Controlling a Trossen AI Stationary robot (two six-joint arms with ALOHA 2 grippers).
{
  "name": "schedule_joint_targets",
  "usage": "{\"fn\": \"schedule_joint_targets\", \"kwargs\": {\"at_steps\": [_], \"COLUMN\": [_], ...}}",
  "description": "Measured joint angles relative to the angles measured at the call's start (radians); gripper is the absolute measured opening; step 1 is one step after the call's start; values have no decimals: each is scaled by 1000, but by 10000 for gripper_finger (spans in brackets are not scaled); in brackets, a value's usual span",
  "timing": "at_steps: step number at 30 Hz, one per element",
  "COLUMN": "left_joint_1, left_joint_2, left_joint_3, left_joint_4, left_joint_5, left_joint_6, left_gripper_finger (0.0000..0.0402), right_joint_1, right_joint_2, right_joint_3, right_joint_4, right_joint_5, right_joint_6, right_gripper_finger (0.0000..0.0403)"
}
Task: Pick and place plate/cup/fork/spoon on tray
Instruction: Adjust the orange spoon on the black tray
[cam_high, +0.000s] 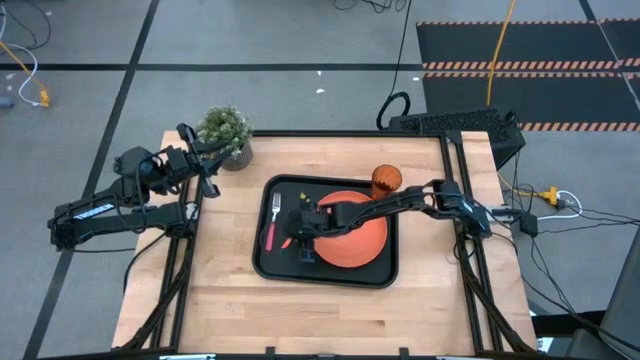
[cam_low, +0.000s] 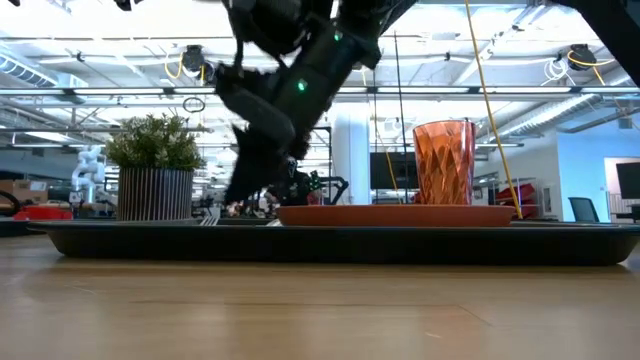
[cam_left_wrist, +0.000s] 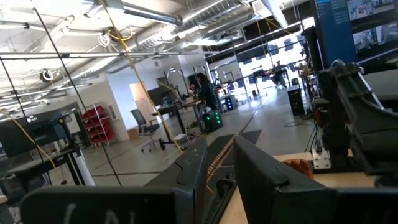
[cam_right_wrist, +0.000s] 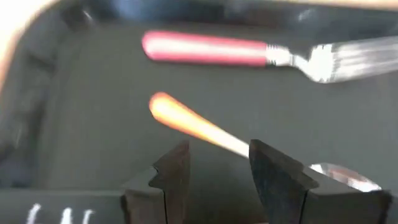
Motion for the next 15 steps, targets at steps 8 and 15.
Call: {"fn": "schedule_joint_targets", "kwargs": {"at_steps": [8,15], "left_joint_1": [0,0], "left_joint_2": [0,0], "left_joint_3": [0,0], "left_joint_4": [-1,-1], "left_joint_5": [0,0], "left_joint_6": [0,0], "left_gripper_finger": [81,81], "right_joint_1": [-6,-34], "right_joint_2": [10,17], "right_joint_3": [-2,0], "right_joint_4": [-24,-26], "right_joint_5": [-2,-7], "right_joint_6": [4,30], "right_gripper_finger": [157,157]}}
